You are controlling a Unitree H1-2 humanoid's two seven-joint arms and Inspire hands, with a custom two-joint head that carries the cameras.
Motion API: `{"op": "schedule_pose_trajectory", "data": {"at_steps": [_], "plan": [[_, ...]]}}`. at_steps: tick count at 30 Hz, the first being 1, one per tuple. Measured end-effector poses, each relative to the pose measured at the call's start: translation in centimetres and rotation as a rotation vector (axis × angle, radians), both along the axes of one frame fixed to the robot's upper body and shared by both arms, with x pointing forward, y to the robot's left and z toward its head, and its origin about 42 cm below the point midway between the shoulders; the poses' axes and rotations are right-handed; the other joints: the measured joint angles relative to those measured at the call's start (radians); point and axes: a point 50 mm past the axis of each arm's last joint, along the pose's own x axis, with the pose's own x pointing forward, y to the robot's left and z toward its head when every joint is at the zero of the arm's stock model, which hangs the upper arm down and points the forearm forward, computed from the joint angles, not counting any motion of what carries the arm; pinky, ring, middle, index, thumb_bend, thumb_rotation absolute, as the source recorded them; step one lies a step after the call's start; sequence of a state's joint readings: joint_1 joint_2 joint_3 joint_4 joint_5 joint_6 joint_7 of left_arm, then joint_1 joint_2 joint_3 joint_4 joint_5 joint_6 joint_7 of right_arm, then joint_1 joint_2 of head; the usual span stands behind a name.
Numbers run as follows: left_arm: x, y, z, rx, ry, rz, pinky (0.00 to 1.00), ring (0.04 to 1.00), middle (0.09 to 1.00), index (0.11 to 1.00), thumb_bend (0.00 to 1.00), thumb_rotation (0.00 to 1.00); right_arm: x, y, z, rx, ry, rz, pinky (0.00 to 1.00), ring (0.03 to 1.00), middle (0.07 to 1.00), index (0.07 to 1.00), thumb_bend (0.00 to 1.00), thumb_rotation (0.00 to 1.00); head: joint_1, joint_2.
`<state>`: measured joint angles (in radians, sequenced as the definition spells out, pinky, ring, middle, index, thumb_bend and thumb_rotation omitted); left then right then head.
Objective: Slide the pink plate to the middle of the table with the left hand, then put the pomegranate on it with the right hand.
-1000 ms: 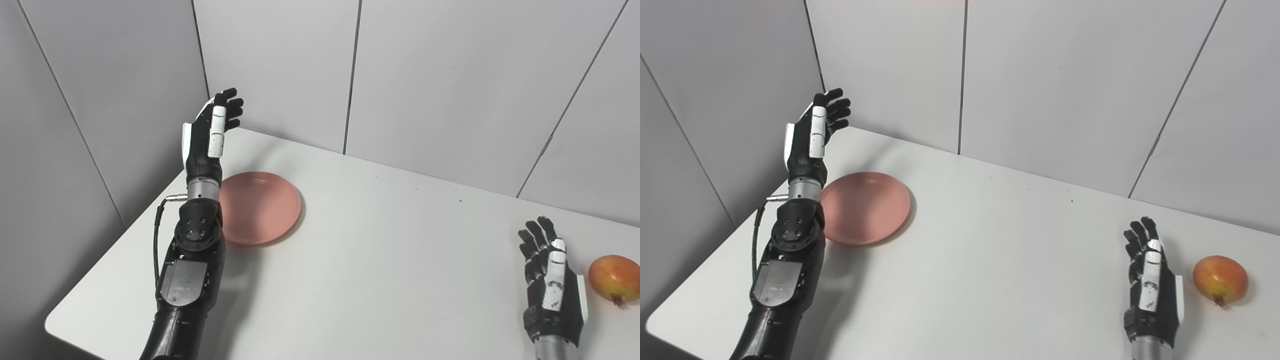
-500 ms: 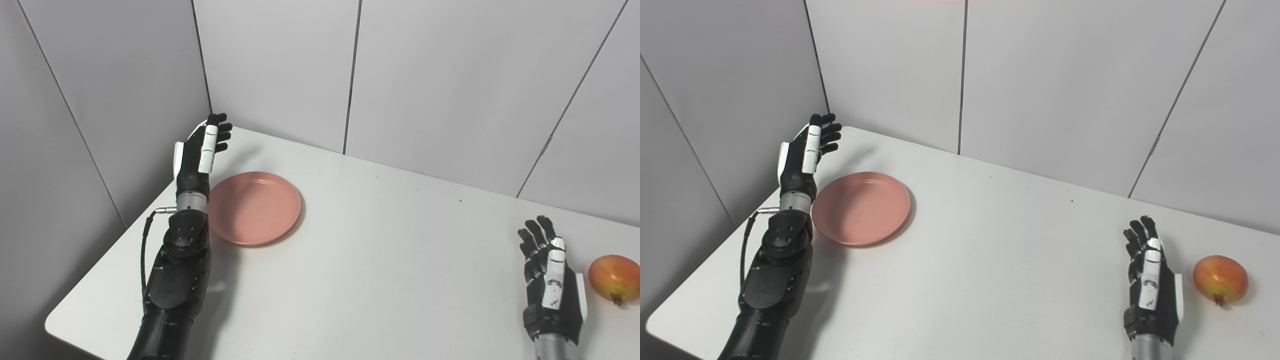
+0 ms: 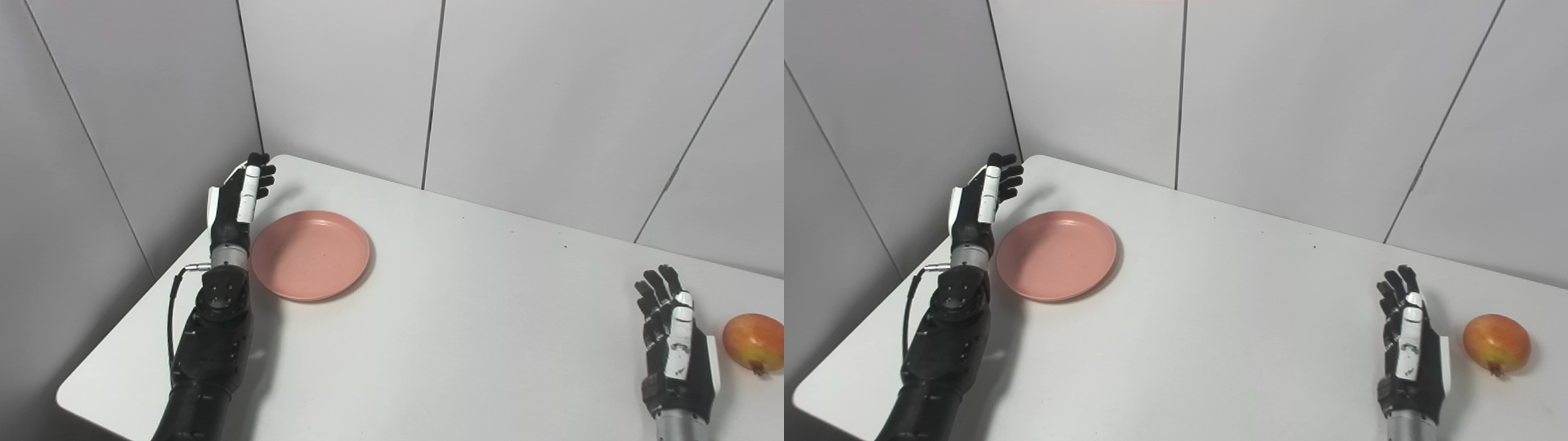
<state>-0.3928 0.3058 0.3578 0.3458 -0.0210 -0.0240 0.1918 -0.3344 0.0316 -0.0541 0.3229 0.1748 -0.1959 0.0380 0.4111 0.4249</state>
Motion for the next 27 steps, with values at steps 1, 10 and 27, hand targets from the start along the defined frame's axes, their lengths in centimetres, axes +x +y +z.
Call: {"op": "schedule_pose_trajectory", "data": {"at_steps": [1,10,27], "plan": [[0.0,0.1,-0.1,-0.002,0.001,0.003,0.81,0.773,0.753,0.733,0.80,1.00,0.0,0.0,0.0,0.000,0.000,0.000,0.98,0.904,0.896,0.907,0.57,0.94,0.000,0.000],[-0.1,0.9,-0.8,-0.020,0.018,0.009,0.80,0.792,0.771,0.759,0.83,1.00,0.0,0.0,0.0,0.001,0.000,0.000,0.97,0.897,0.891,0.901,0.58,0.91,0.002,0.002],[0.0,1.6,-2.8,-0.119,0.056,-0.038,0.87,0.815,0.770,0.755,0.81,1.00,0.0,0.0,0.0,0.002,-0.001,-0.001,0.98,0.907,0.900,0.910,0.58,0.94,0.005,0.005]]}}
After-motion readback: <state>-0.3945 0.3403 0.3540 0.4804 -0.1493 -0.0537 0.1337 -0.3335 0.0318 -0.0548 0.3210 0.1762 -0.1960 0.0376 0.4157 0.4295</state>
